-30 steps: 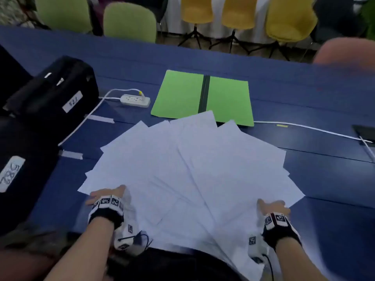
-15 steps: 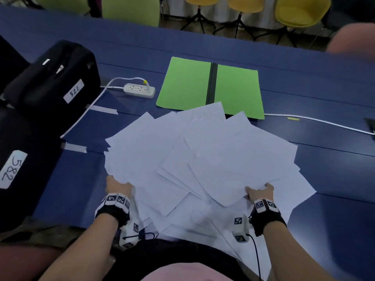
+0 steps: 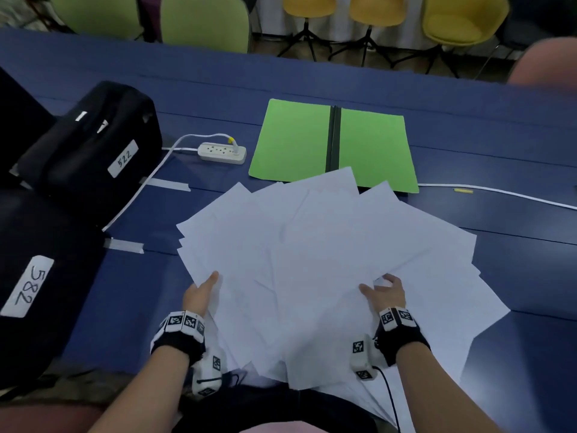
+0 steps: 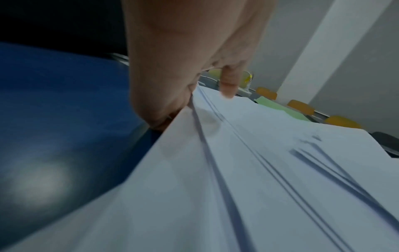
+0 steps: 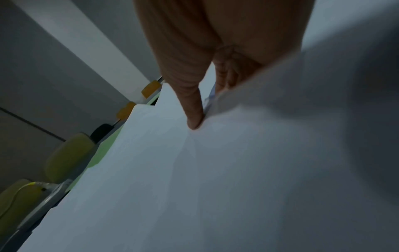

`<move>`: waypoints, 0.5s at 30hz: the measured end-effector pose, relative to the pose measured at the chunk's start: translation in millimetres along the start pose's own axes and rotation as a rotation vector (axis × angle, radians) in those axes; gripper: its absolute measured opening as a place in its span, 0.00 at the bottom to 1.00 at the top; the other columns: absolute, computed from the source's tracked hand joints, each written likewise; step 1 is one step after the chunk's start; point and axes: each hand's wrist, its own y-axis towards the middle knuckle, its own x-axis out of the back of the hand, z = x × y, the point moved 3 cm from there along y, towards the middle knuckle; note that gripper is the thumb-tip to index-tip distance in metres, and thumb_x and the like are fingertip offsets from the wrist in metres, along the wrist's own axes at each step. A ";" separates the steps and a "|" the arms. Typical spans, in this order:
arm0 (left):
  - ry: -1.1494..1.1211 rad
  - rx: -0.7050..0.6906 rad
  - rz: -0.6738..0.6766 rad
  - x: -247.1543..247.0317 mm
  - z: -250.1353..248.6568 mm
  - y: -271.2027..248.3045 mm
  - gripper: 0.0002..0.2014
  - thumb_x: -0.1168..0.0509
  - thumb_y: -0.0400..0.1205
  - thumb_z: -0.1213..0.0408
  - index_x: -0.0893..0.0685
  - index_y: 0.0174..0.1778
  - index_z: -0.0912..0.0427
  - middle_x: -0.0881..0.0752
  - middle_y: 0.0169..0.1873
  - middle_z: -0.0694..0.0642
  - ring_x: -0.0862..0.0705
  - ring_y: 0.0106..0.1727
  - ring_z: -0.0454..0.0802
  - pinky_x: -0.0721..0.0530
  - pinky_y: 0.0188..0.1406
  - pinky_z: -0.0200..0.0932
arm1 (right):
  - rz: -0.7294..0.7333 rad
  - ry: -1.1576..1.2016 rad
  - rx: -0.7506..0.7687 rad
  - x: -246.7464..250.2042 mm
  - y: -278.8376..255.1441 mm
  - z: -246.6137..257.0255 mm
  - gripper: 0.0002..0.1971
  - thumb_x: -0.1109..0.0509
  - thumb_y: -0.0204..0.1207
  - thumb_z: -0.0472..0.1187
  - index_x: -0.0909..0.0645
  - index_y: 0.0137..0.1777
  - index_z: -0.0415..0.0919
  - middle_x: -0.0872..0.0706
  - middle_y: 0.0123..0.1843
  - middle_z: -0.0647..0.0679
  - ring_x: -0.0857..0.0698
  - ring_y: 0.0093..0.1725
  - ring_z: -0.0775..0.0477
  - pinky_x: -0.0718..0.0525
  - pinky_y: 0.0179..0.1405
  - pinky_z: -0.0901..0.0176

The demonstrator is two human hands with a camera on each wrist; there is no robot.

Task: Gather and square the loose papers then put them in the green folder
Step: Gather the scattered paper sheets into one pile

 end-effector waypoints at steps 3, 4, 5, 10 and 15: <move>0.045 0.017 0.013 -3.1 0.5 -5.9 0.30 0.25 0.75 0.58 0.23 0.68 0.71 0.19 0.66 0.64 0.21 0.69 0.61 0.24 0.67 0.49 | 0.090 -0.057 0.038 -14.2 5.7 -0.5 0.17 0.28 0.74 0.37 0.26 0.61 0.37 0.19 0.52 0.39 0.19 0.50 0.41 0.23 0.49 0.57; 0.080 0.026 -0.003 -3.4 -1.1 -6.6 0.28 0.26 0.75 0.63 0.22 0.67 0.73 0.19 0.66 0.65 0.20 0.69 0.62 0.23 0.66 0.50 | 0.088 -0.061 0.060 -15.8 6.7 0.7 0.08 0.31 0.75 0.35 0.25 0.52 0.37 0.22 0.46 0.41 0.23 0.43 0.44 0.27 0.42 0.60; 0.116 0.046 -0.021 -2.8 -1.7 -7.2 0.28 0.27 0.76 0.65 0.24 0.69 0.74 0.20 0.68 0.66 0.21 0.69 0.63 0.23 0.68 0.50 | 0.080 -0.049 0.075 -16.2 6.9 1.3 0.05 0.34 0.76 0.33 0.27 0.42 0.36 0.26 0.39 0.43 0.28 0.36 0.46 0.32 0.35 0.59; 0.244 0.100 -0.024 -8.4 -5.1 -12.4 0.30 0.33 0.78 0.71 0.34 0.75 0.78 0.28 0.74 0.69 0.28 0.75 0.64 0.29 0.73 0.50 | 0.069 -0.155 0.095 -2.5 5.8 -8.3 0.19 0.41 0.78 0.30 0.42 0.28 0.42 0.36 0.28 0.49 0.38 0.28 0.49 0.40 0.29 0.59; 0.326 0.078 0.018 -14.1 -3.2 -10.6 0.24 0.39 0.82 0.73 0.32 0.73 0.78 0.28 0.73 0.69 0.28 0.74 0.63 0.29 0.68 0.47 | -0.074 -0.205 0.074 9.5 0.3 -9.2 0.08 0.34 0.78 0.40 0.25 0.39 0.37 0.23 0.40 0.43 0.20 0.47 0.37 0.32 0.44 0.59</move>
